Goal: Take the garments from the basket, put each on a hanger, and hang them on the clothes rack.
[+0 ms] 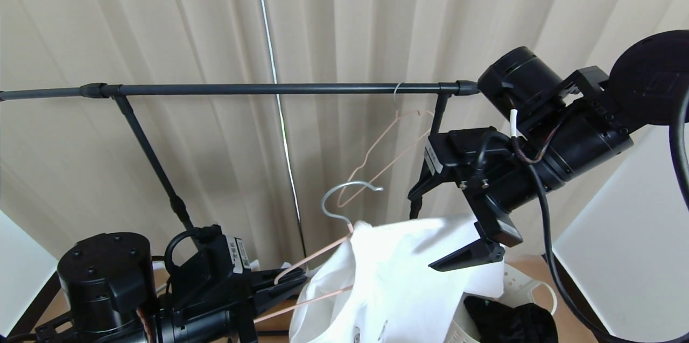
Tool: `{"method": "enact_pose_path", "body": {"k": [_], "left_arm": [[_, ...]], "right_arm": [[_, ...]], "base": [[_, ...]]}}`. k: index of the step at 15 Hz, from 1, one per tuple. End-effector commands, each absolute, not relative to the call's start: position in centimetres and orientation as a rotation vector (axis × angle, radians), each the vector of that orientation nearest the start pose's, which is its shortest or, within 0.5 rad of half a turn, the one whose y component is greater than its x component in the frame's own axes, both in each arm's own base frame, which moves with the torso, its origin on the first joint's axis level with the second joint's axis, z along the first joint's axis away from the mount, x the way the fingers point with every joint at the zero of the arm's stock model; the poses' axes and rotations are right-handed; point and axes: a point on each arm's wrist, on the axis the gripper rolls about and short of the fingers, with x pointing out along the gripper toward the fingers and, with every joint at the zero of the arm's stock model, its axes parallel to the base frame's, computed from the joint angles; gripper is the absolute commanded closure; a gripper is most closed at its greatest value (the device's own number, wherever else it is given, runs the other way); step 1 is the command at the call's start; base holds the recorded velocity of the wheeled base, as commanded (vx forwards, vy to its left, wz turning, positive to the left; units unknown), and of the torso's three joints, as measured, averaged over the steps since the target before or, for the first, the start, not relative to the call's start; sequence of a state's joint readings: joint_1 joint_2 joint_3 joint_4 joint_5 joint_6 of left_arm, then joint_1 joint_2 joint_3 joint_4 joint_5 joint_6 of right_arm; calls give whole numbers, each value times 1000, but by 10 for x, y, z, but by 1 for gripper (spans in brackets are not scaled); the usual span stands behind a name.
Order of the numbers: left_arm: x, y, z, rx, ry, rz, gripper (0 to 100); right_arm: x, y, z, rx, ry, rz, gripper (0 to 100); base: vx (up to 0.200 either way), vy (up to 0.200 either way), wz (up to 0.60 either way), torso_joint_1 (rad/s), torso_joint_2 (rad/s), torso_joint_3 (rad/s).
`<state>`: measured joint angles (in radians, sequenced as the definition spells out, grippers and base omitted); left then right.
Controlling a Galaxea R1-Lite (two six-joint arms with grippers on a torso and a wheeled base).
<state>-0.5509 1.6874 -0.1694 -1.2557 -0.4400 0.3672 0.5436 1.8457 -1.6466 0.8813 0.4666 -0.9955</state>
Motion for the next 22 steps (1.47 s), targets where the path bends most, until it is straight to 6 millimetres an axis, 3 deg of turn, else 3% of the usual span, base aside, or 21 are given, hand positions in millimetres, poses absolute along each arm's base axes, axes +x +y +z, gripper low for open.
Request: {"method": "enact_pose_path", "body": {"k": [1,22], "left_arm": [[180,-122,101,349,89,-1024,100],[179,-124,105,347,49,-1026,100]], "right_arm": [[266,175,236,-855,581,1395,0],[269,182,229,-843,580,1425,0]], "base": [[0,0,0,0,0,0],[0,0,0,0,0,0]]}}
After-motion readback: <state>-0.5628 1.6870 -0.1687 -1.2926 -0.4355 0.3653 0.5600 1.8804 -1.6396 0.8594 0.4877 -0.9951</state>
